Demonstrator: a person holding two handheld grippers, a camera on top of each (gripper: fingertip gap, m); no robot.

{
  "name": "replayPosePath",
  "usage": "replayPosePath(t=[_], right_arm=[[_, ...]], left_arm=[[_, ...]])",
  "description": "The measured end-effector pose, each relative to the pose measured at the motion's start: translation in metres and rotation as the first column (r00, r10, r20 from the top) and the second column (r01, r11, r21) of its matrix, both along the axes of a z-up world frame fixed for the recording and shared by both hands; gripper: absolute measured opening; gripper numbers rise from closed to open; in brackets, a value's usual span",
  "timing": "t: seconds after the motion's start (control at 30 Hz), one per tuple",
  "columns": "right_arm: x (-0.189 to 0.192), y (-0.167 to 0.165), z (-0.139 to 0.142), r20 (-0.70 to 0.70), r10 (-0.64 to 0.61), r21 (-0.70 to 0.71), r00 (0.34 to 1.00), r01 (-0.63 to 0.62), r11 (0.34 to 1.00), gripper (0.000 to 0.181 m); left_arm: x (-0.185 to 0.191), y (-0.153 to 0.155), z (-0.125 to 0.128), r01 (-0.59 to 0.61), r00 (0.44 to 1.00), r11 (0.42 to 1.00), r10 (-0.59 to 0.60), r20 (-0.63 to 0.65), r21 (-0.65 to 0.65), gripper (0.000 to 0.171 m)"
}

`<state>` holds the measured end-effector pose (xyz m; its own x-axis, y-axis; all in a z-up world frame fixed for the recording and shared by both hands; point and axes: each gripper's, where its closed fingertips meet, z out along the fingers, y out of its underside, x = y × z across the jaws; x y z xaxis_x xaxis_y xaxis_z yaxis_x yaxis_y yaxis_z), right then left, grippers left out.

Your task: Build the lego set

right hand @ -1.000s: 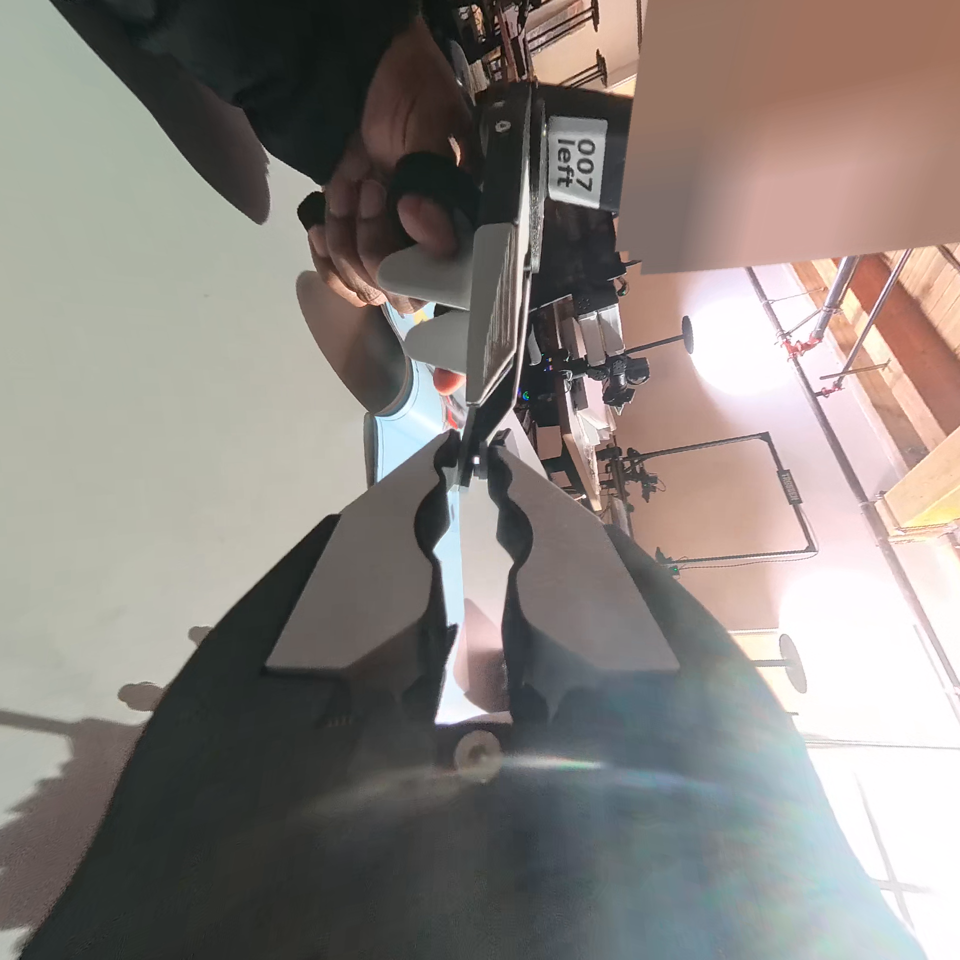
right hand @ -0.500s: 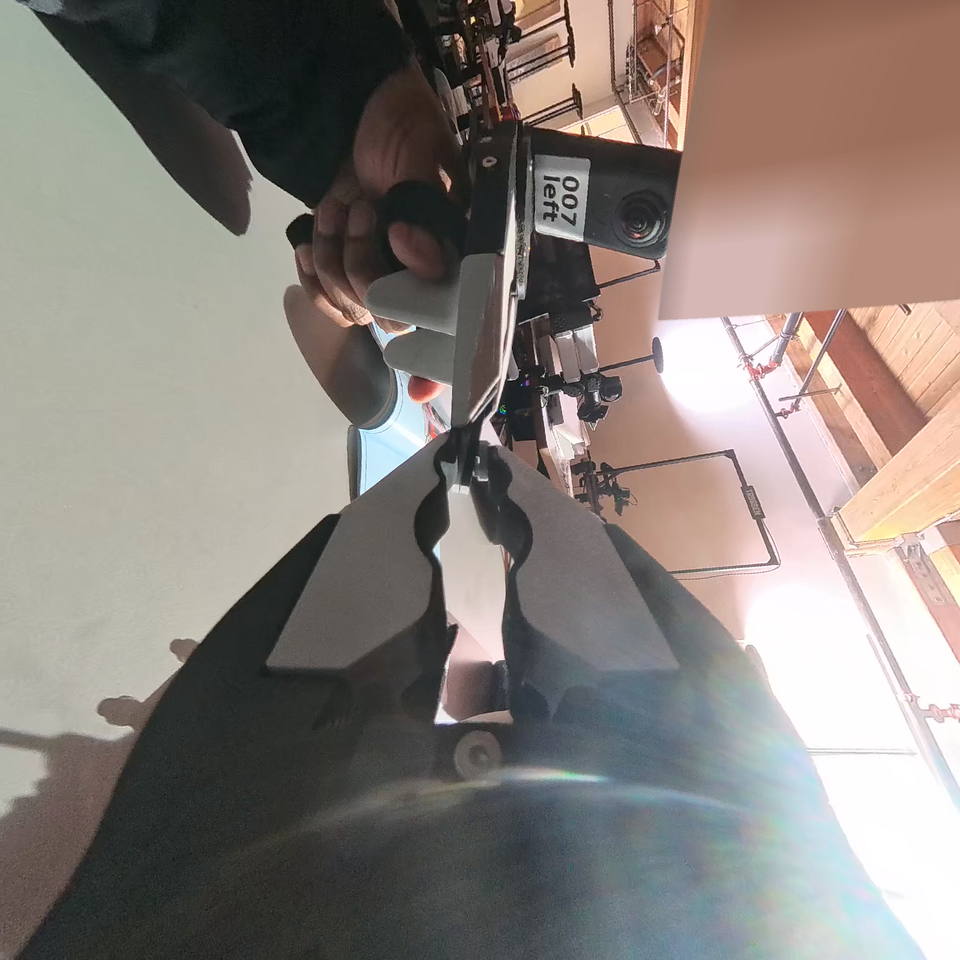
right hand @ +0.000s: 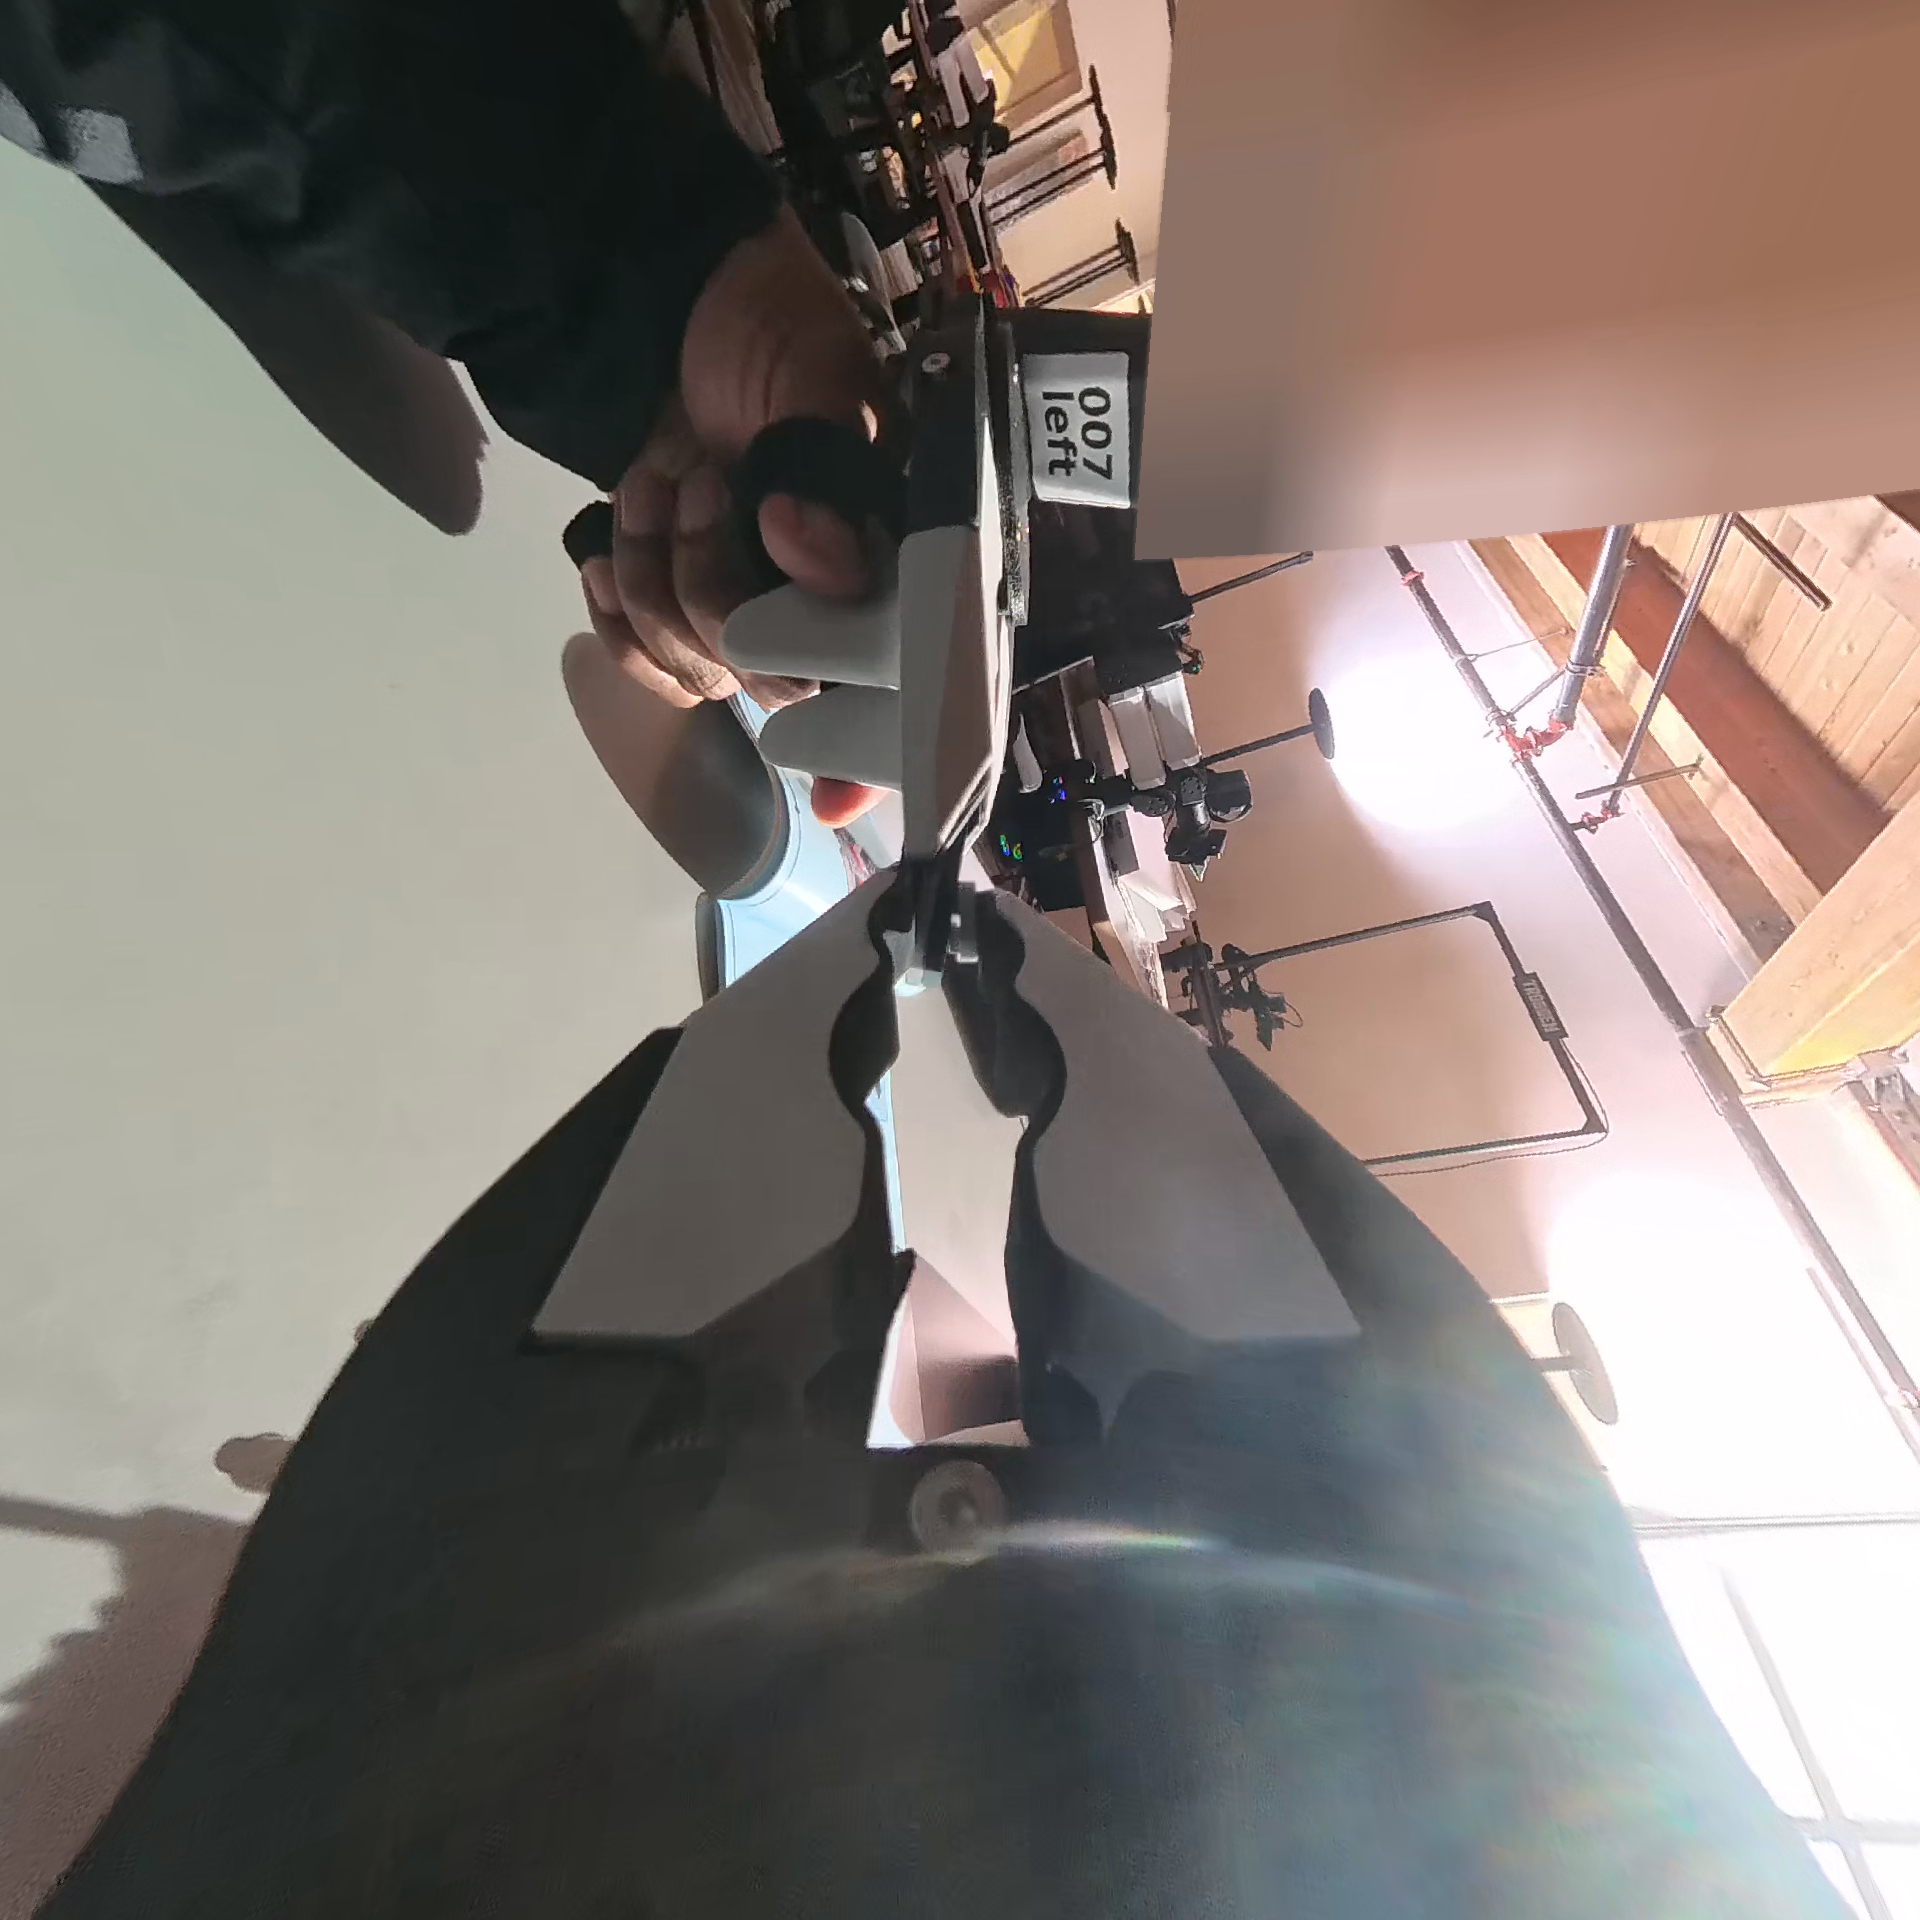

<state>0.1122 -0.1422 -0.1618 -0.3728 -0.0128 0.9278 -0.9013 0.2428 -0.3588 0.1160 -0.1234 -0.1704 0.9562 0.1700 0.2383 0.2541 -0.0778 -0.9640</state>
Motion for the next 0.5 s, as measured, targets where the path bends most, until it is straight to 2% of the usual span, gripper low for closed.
replayPosePath(t=[0.3, 0.5], right_arm=[[-0.0017, 0.0001, 0.0013, 0.026, 0.002, -0.016, 1.0, -0.002, 1.0, 0.015], [-0.0044, 0.0009, 0.0021, 0.053, 0.002, -0.025, 0.999, -0.001, 1.0, 0.023]], left_arm=[[-0.0012, -0.001, 0.0008, -0.008, 1.0, 1.0, 0.008, -0.006, 0.003, 0.009], [-0.0018, -0.0025, 0.0038, -0.013, 1.0, 1.0, 0.013, -0.003, 0.021, 0.009]])
